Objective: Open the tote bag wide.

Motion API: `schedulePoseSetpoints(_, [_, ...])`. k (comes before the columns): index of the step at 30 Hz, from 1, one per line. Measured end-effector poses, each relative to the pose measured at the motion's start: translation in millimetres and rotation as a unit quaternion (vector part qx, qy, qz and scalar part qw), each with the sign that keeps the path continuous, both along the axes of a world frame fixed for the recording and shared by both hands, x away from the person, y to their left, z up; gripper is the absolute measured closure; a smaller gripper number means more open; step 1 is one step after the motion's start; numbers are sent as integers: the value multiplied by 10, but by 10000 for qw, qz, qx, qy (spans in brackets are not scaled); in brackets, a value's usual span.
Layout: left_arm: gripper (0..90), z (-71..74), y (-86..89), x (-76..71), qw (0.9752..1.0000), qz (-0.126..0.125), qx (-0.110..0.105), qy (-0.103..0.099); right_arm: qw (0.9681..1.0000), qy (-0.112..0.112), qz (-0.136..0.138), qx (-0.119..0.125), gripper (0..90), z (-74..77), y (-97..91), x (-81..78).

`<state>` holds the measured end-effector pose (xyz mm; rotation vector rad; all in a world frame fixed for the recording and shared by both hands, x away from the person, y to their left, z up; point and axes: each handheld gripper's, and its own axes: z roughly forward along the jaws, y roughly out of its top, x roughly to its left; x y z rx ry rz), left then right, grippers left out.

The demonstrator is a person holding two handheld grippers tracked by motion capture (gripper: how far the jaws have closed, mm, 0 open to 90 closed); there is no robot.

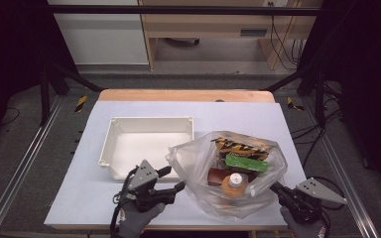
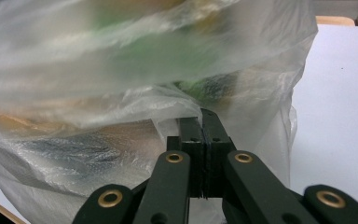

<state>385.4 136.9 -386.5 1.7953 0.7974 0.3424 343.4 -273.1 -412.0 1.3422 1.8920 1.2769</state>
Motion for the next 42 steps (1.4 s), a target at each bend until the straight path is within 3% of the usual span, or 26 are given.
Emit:
schedulePoseSetpoints(1, [298,141,61,20,9998,25,-132,-119,10000,25,-18,4,897,-9,-7,7])
schedulePoseSetpoints(4, [270,341,107,55,9992,47,-268,-283,10000,54,-28,10,896,-13,-15,15])
schedulePoseSetpoints(6, [248,392,105,69,9991,45,-295,-316,10000,42,-32,9,895,-9,-12,15])
schedulePoseSetpoints(7, [239,537,78,119,9984,-48,-399,-408,10000,34,-25,7,895,-5,-10,12])
schedulePoseSetpoints(10, [236,620,19,172,9977,-272,-504,-374,10000,23,-18,0,895,0,-8,11])
schedulePoseSetpoints(12, [279,631,-86,229,9981,-397,-352,-298,10000,5,-5,16,895,-3,-16,7])
schedulePoseSetpoints(13, [337,567,-188,313,9984,-513,-178,-135,10000,14,-10,34,896,-7,-21,5])
schedulePoseSetpoints(15, [455,458,-265,398,9980,-620,-59,84,10000,22,0,53,896,-17,-34,-3])
schedulePoseSetpoints(16, [549,458,-265,398,9980,-620,-59,84,10000,22,0,53,896,-17,-34,-3])
schedulePoseSetpoints(17, [600,331,-308,457,9969,-728,-81,284,10000,25,1,71,896,-25,-49,-21])
schedulePoseSetpoints(18, [670,331,-308,457,9969,-728,-81,284,10000,25,1,71,896,-25,-49,-21])
schedulePoseSetpoints(19, [753,217,-320,479,9956,-840,-126,403,10000,19,-16,91,896,-36,-69,-38])
schedulePoseSetpoints(22, [888,134,-316,463,9950,-909,-125,405,9999,28,-26,129,896,-53,-101,-47])
schedulePoseSetpoints(26, [900,14,-285,334,9955,-876,312,204,9997,121,-70,220,896,-114,-171,-53])
schedulePoseSetpoints(28, [900,-11,-281,312,9953,-864,385,205,9996,150,-108,213,896,-130,-186,-50])
schedulePoseSetpoints(31, [900,-218,-277,195,9925,-914,753,307,9991,283,-254,208,896,-175,-231,-36])
schedulePoseSetpoints(32, [900,-218,-277,195,9925,-914,753,307,9991,283,-254,208,896,-175,-231,-36])
schedulePoseSetpoints(37, [900,-560,-356,127,9874,-1020,1080,553,9969,578,-501,197,894,-279,-301,21])
schedulePoseSetpoints(42, [900,-671,-435,137,9858,-1025,1202,575,9956,673,-648,122,892,-357,-344,76])
